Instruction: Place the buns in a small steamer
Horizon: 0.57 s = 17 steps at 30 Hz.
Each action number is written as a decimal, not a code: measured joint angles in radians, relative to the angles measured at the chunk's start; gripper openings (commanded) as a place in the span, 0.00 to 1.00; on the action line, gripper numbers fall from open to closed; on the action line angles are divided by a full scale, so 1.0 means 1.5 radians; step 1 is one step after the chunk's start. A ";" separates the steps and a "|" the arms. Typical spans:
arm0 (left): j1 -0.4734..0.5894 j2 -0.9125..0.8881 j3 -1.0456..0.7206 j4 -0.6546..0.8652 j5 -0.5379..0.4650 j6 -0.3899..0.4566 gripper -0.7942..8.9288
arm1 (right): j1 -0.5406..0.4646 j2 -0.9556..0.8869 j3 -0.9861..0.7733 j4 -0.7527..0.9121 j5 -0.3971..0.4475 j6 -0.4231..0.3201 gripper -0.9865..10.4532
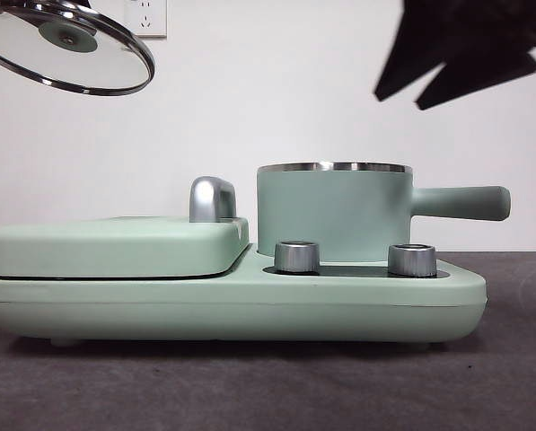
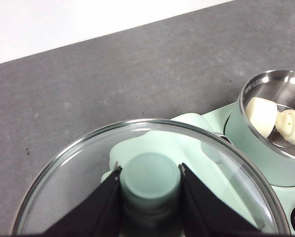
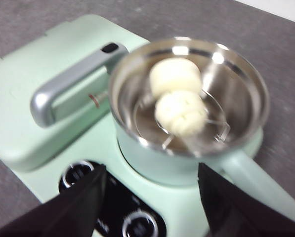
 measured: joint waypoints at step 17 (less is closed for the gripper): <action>-0.086 0.043 0.000 0.066 0.004 -0.013 0.09 | -0.105 -0.250 -0.005 -0.222 0.090 -0.008 0.40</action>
